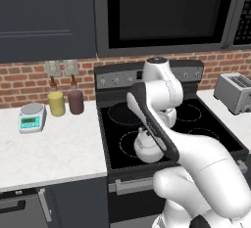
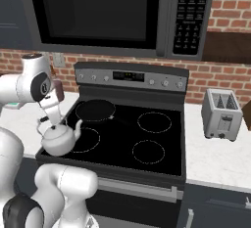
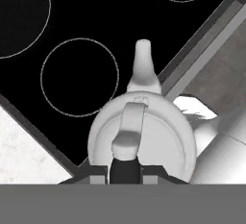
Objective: Pick the kettle from the counter and place it on a stove burner. Then turn the burner on.
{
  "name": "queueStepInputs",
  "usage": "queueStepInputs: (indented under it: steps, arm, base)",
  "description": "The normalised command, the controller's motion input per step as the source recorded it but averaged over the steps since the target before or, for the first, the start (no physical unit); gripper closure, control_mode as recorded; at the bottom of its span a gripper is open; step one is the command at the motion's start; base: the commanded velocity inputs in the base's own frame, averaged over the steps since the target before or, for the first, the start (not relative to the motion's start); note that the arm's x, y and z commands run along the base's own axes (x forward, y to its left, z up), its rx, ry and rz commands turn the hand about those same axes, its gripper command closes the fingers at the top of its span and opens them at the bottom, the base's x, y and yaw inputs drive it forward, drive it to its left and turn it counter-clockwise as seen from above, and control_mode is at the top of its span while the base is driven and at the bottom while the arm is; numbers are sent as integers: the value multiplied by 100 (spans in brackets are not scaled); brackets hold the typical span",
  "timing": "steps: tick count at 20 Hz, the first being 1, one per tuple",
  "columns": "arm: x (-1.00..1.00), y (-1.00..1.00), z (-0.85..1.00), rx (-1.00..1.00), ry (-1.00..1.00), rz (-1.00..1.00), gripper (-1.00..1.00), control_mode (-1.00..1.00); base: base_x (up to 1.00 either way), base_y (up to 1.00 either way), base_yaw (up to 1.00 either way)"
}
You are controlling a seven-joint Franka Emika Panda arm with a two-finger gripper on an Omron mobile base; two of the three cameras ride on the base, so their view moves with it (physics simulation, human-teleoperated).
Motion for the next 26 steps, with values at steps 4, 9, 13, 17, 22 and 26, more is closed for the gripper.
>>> queueStepInputs:
  steps: [4, 9, 13, 17, 22, 26]
  arm:
    - [0, -15, 0, -29, 13, 22, 100, -100]
    - [0, -27, 0, -13, 8, 23, 100, -100]
    - [0, -48, 0, 0, 1, 17, 100, -100]
    - [0, -50, 0, 0, 0, 12, 100, -100]
    - [0, -54, 0, 0, 1, 13, 100, -100]
    - [5, -49, 0, 0, 5, 13, 100, -100]
  base:
    - [0, 0, 0]
    - [0, 0, 0]
    - [0, 0, 0]
    - [0, 0, 0]
    - [0, 0, 0]
    - [0, 0, 0]
